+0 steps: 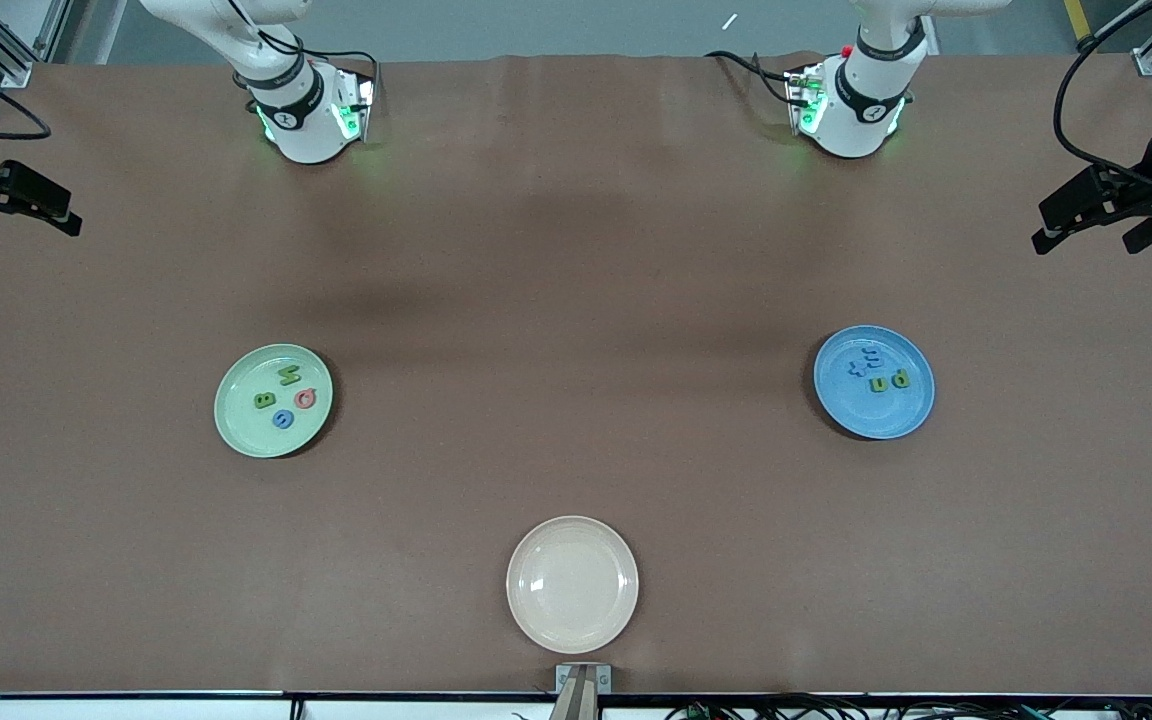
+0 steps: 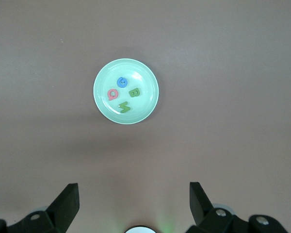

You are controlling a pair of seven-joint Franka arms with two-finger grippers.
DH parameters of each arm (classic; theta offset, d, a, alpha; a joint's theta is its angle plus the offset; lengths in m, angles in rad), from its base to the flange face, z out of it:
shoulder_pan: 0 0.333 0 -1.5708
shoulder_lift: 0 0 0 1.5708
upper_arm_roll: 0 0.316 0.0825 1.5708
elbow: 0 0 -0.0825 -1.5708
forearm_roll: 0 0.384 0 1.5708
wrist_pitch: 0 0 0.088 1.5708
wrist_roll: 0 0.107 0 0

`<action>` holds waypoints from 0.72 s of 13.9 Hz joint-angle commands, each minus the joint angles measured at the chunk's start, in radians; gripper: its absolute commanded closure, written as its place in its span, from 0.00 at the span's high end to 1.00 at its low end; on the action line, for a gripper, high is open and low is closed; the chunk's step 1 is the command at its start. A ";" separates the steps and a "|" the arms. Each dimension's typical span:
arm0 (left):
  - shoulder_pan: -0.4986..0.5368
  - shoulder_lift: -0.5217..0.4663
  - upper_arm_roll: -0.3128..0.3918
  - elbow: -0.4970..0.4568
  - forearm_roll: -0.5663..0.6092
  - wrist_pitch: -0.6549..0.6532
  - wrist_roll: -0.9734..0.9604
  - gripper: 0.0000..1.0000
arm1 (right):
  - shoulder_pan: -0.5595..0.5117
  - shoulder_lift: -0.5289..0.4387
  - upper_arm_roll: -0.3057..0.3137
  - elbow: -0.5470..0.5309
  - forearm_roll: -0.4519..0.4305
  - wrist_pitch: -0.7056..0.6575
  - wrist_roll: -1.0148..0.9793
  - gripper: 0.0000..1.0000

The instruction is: Sort upper and lower case letters into plates

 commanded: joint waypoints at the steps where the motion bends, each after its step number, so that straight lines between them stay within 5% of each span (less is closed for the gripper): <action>1: -0.006 0.010 0.010 0.026 -0.009 -0.023 -0.005 1.00 | -0.016 -0.028 0.008 -0.028 0.029 0.025 0.004 1.00; 10: 0.026 0.010 -0.002 0.022 -0.011 -0.023 0.012 1.00 | -0.013 -0.028 0.013 -0.025 0.014 0.032 -0.010 1.00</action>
